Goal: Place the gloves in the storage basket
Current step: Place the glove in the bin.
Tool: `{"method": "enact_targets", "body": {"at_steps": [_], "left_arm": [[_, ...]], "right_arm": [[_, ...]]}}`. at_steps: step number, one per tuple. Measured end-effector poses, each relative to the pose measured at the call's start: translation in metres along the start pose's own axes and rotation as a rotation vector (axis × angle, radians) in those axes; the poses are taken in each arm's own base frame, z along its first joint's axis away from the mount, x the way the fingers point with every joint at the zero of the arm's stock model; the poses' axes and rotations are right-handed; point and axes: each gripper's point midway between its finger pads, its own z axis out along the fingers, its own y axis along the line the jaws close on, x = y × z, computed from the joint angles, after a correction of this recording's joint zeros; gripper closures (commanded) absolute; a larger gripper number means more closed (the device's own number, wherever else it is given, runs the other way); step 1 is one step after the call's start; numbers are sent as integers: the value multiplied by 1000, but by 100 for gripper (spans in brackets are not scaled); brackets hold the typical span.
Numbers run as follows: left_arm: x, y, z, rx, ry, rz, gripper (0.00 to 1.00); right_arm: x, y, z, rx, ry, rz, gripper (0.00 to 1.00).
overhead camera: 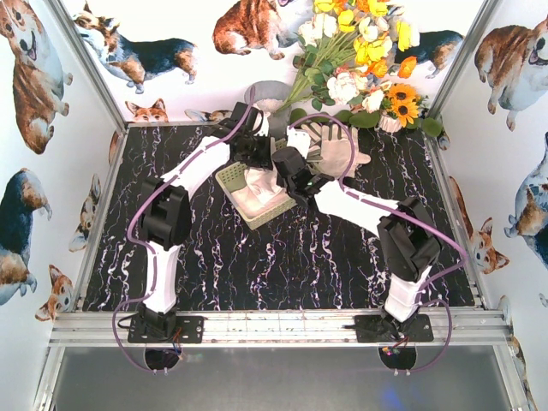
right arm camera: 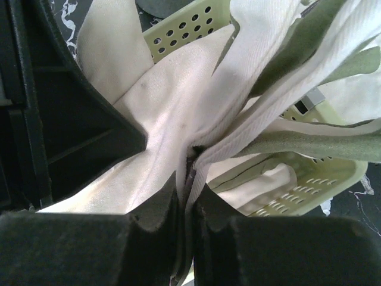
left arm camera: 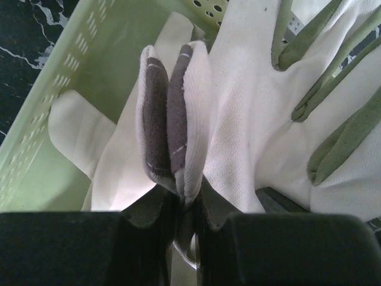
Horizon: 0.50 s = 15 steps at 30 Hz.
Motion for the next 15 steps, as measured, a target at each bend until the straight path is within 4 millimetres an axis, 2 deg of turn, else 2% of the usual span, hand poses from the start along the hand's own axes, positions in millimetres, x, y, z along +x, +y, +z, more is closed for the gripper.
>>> {"method": "enact_targets", "body": {"at_steps": [3, 7, 15], "left_arm": [[-1, 5, 5, -5, 5, 3, 100], [7, 17, 8, -31, 35, 1, 100], [18, 31, 10, -58, 67, 0, 100]], "right_arm": [[2, 2, 7, -7, 12, 14, 100], [17, 8, 15, -33, 56, 38, 100], [38, 21, 20, -87, 129, 106, 100]]}}
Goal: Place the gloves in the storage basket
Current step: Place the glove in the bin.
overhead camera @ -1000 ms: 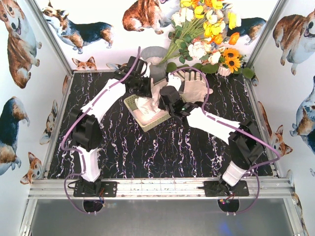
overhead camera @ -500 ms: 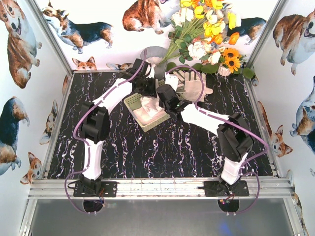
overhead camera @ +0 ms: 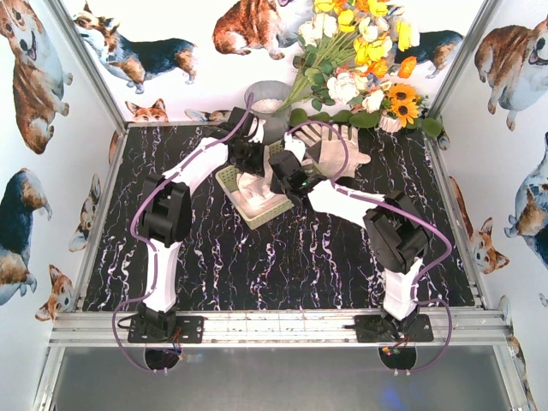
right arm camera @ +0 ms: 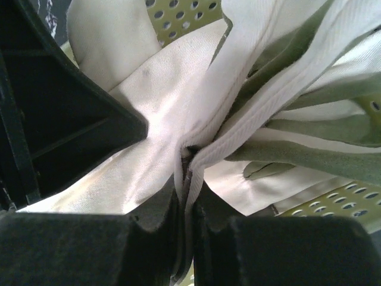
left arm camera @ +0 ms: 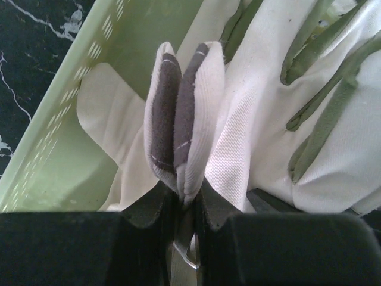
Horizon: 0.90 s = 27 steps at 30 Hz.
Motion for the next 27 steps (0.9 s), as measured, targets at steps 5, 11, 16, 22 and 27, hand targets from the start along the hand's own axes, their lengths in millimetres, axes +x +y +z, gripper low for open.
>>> {"method": "enact_targets", "body": {"at_steps": [5, 11, 16, 22, 27], "left_arm": [[14, 9, 6, -14, 36, -1, 100], [28, 15, 13, -20, 62, -3, 100], [35, 19, 21, -13, 59, -6, 100], [41, 23, 29, -9, 57, -6, 100], [41, 23, 29, -2, 57, -4, 93]], "right_arm": [[24, 2, 9, -18, 74, 18, 100], [42, 3, 13, -23, 139, 37, 100], [46, 2, 15, -18, 152, 45, 100], [57, 1, 21, -11, 192, 35, 100], [58, 1, 20, -7, 200, 33, 89]]}}
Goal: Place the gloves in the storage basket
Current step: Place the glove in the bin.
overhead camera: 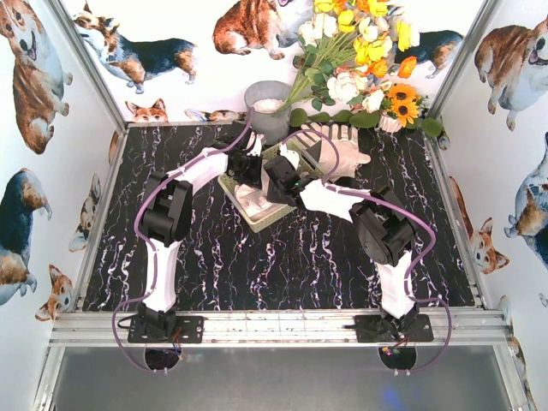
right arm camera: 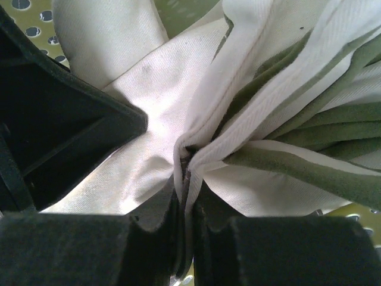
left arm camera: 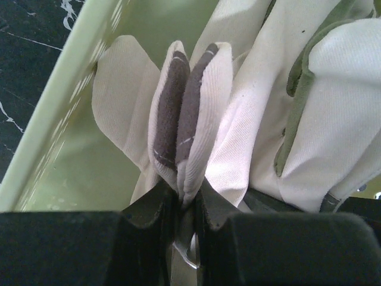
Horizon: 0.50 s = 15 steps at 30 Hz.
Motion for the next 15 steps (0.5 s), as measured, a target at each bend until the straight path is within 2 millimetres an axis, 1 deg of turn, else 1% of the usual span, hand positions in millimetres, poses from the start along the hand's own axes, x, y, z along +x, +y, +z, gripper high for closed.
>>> {"method": "enact_targets", "body": {"at_steps": [3, 5, 7, 9, 13, 15], "left_arm": [[1, 0, 1, 5, 2, 0, 81], [-4, 0, 3, 5, -15, 3, 74], [-11, 3, 3, 1, -42, 6, 65], [-17, 5, 4, -3, -66, 5, 59], [-22, 6, 2, -5, -83, 0, 49], [-25, 5, -1, -5, -94, 3, 46]], "right_arm": [[0, 0, -1, 7, 12, -2, 70], [3, 3, -4, -2, 37, -6, 62], [6, 9, -8, -13, 56, -16, 58], [9, 12, -10, -18, 71, -26, 52], [8, 13, -17, -1, 95, -40, 42], [4, 12, -20, 13, 97, -46, 40]]}}
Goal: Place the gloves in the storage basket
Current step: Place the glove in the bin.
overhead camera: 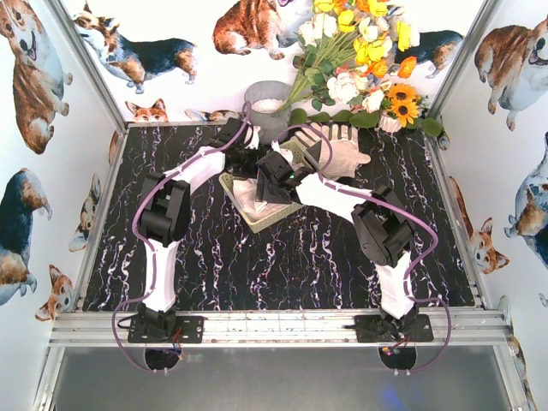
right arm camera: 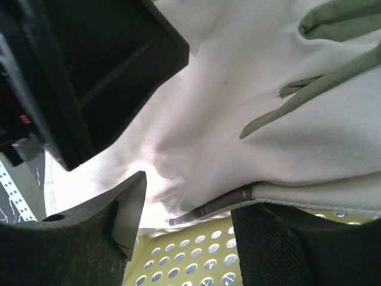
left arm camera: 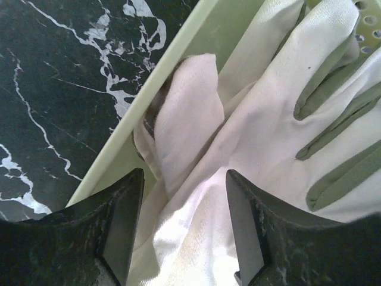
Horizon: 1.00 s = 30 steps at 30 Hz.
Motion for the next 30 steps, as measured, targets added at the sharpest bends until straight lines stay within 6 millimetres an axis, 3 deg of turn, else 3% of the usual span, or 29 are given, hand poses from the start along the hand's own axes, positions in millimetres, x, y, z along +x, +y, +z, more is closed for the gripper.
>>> {"method": "enact_targets", "body": {"at_steps": [10, 18, 23, 30], "left_arm": [[-18, 4, -28, -13, -47, -9, 39], [-17, 6, -36, -14, -47, -14, 44], [-12, 4, -35, 1, -31, -18, 59], [3, 2, -32, 28, 14, -27, 71]], "right_arm": [[-12, -19, -11, 57, -3, 35, 28], [-23, -41, -17, 75, -4, 87, 31], [-26, -48, -14, 68, 0, 116, 53], [-30, -52, -13, 55, 4, 135, 79]]}}
